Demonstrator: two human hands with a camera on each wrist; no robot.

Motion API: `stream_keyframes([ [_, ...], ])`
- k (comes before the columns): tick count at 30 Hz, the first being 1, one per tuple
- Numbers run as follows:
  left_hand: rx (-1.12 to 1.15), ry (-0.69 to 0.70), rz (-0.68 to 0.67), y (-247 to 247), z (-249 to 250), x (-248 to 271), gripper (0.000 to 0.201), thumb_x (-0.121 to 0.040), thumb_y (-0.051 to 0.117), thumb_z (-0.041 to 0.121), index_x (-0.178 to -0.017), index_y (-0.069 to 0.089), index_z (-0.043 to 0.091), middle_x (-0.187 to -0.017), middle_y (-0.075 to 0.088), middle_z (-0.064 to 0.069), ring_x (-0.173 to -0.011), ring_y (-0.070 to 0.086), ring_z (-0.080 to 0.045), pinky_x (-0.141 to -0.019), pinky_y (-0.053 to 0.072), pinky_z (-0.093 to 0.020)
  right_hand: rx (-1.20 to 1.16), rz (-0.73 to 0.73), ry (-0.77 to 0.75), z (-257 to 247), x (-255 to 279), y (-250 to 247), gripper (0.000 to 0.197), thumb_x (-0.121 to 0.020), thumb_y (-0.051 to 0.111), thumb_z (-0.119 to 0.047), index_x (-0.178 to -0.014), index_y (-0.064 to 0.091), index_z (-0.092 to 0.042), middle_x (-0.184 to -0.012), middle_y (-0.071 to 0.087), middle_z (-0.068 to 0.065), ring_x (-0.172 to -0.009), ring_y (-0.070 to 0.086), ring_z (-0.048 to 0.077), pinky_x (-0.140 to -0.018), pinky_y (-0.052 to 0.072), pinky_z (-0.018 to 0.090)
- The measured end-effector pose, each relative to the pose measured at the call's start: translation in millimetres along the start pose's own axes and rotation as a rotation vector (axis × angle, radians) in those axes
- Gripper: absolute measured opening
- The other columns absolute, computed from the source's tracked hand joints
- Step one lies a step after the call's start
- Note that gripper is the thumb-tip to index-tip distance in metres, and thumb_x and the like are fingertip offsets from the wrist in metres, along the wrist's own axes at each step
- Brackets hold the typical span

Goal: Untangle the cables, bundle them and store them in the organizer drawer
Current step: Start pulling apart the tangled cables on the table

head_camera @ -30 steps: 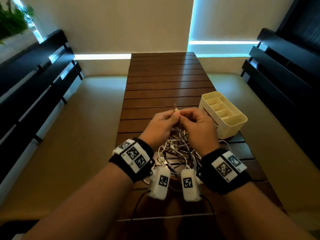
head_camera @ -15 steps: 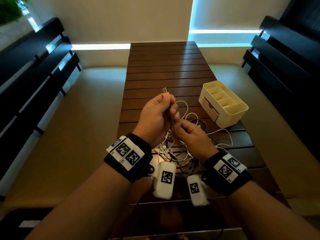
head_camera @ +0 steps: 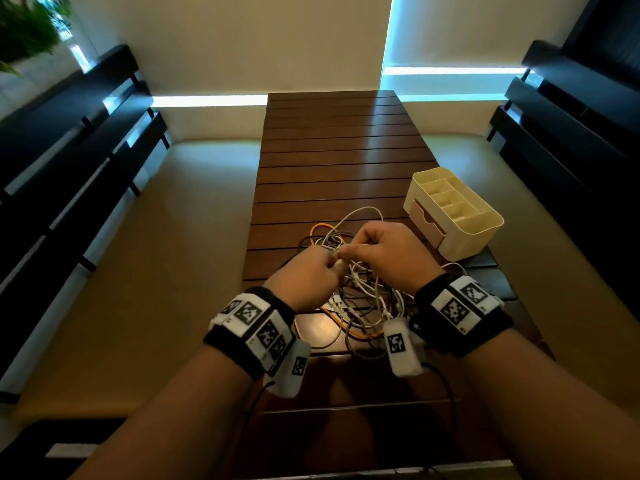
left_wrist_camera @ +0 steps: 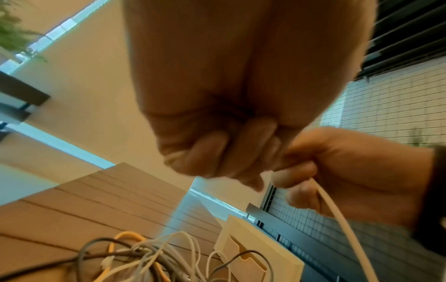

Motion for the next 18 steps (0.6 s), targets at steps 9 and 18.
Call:
stream_keyframes([
  [9,0.103,0.106,0.189,-8.7,7.0,-4.2,0.026,-0.103,0.048,0.021,-0.088,0.068,0.017,-0.078,0.073,0.002,-0.070,0.069,-0.011,-0.073,0.058,-0.039,-0.222,0.142,0.048,-2.1,1.0,-22.1,0.020,-0.091,0.071,-0.028,-0.079,0.070,-0.012,-0.053,0.056,-0.018,-0.046,0.049,-0.002,-0.051,0.037,0.017],
  [18,0.432,0.160,0.262,-11.0,16.5,-1.5,0.021,-0.104,0.045,0.012,-0.099,0.065,0.006,-0.080,0.070,-0.007,-0.062,0.064,-0.011,-0.064,0.056,-0.030,-0.270,0.190,-0.021,-13.8,13.1,-29.5,0.022,-0.090,0.071,-0.030,-0.081,0.070,-0.010,-0.060,0.059,-0.009,-0.052,0.049,0.000,-0.052,0.042,0.016],
])
Point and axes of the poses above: each hand's wrist, its own x-axis away from the middle knuckle, its own y-axis out of the palm, z = x × y, the point moved 8 cm from there along -x, towards the middle knuckle
